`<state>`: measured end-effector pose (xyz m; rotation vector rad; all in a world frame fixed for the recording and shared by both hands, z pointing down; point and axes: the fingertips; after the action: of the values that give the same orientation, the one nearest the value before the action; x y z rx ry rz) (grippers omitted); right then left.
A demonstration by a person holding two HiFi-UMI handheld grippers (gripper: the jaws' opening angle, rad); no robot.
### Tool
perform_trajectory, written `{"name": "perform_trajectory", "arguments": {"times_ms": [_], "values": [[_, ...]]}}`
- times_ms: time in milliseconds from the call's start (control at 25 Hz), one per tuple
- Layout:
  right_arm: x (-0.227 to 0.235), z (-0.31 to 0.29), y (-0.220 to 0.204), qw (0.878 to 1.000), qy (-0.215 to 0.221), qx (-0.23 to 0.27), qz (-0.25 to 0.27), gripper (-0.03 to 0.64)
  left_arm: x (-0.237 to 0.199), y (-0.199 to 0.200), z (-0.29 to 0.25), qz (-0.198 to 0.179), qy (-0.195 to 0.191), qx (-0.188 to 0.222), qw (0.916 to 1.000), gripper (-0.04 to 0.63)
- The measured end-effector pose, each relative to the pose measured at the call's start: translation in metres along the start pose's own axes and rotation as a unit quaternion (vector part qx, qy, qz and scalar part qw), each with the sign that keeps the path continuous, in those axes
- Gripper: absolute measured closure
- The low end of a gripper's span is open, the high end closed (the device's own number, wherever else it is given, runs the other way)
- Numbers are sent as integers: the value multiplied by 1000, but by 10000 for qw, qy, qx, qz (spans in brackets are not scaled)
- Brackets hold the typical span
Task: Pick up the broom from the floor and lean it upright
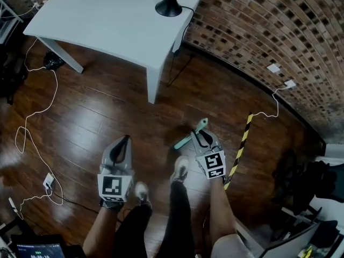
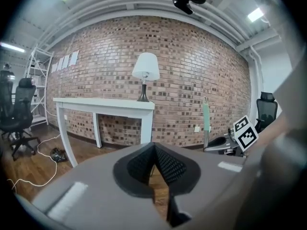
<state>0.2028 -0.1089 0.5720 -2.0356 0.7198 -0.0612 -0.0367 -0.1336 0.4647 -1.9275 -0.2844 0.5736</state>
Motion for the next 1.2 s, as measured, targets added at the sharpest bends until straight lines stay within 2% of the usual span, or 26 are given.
{"name": "perform_trajectory", "arguments": {"times_ms": [160,280,440,600,720,920,1040,1200], "values": [[18,-16,23,9992,175,357,100,528,6,14,-17,-56,150,81,9998,594],[38,-38,31,9979,348,498,220,528,0,19,-34,-4,407,89,9991,594],[50,-78,30,9930,886,655,435,526,-13,12,-49,110,998,-22,9949,594],[65,-113,25,9859,1386,725,596,526,-13,31,-75,306,1390,227,9896,594],[76,-149,31,9822,1531,767,776,526,-19,30,-94,422,1480,253,9878,594],[77,-190,41,9792,1659,728,918,526,-21,14,-113,288,1390,-9,9899,594],[75,-207,46,9773,1692,682,1078,528,-28,7,-119,189,1474,-337,9883,594],[75,-223,50,9768,1673,728,1126,528,-35,4,-131,198,1443,-359,9887,594]]}}
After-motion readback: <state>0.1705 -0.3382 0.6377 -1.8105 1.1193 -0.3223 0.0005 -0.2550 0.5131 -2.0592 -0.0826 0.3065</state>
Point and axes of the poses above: the fingertips, and each gripper's own axes: z backward along the fingers, x to its right, y out of its top, and after that the axes turned 12 degrees about z, right-handed
